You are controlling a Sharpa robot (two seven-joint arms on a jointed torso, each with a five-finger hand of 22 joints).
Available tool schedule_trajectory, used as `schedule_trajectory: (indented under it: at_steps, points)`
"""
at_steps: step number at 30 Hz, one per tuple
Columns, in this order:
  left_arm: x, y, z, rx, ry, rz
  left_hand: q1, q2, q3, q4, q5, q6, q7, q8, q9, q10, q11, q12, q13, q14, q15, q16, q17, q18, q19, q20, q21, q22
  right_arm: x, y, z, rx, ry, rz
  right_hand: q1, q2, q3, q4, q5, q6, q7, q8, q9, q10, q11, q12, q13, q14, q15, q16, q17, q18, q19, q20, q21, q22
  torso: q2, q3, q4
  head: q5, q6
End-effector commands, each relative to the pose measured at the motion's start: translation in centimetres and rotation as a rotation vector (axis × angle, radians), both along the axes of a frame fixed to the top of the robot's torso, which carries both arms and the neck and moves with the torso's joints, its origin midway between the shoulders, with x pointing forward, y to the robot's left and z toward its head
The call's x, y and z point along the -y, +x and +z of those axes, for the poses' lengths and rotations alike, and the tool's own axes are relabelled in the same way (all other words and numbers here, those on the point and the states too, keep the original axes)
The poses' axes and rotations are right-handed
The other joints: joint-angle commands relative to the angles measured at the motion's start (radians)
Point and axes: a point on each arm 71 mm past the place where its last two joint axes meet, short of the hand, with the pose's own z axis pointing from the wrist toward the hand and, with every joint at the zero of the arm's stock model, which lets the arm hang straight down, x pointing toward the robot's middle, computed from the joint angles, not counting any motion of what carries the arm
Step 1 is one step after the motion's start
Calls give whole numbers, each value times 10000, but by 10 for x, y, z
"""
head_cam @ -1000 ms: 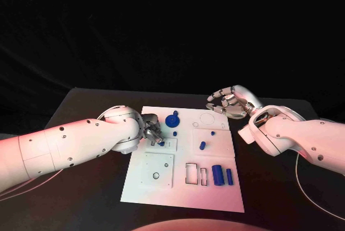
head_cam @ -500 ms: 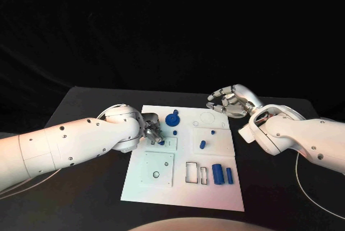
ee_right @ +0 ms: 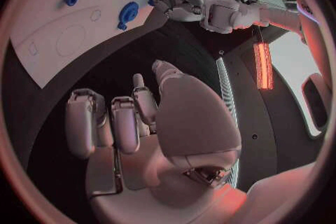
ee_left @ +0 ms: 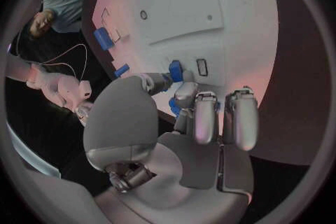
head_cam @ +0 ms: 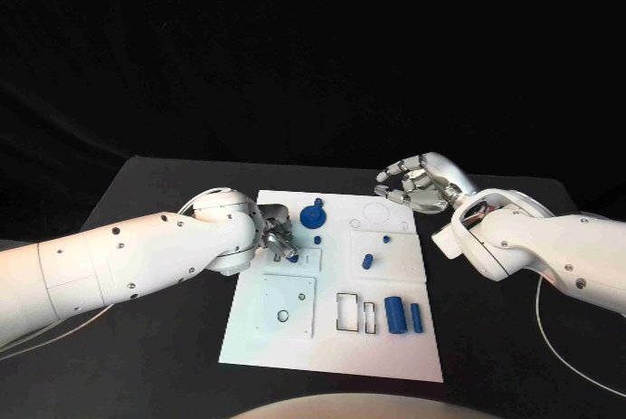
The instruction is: Assemble the parts on the task board
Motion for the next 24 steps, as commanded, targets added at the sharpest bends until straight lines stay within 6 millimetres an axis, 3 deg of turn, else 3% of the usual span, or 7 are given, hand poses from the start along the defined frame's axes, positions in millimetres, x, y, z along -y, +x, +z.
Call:
schedule_trajectory:
  at_steps: [1,9,24]
  points:
    - [2,-2,-3,-232,49,-61,-115,76,1519,-1446,-82,374,-292,38,1625,106,-17,36,-2,615,-48,42,1070,-97,105,-14,58,667,-1,-1,0,44,-11,105,-95,2,58,-19,34,11,3,37,9,-73,-27,-39,-9,531,-52,-61,441,118,-20,-44,-35,1431,2,7,1,-10,-12]
    - [1,-1,-4,-341,-1,1,-518,31,1118,-1083,-144,475,-382,26,1754,189,-77,119,105,618,-92,42,1077,-114,158,-53,81,747,-1,0,0,42,-11,110,-95,2,58,-19,34,11,3,37,9,-73,-27,-39,-9,531,-52,-61,441,118,-20,-44,-35,1431,-1,7,4,-14,-27]
    - [0,-1,-5,-493,40,-26,-833,-105,836,-860,-128,581,-439,-45,1800,215,-122,164,170,619,-127,40,1078,-119,177,-89,86,774,0,0,0,38,-18,104,-114,-3,62,-19,31,5,2,41,11,-86,-27,-53,-25,530,-52,-64,437,122,-27,-45,-53,1421,0,3,20,-41,-53]
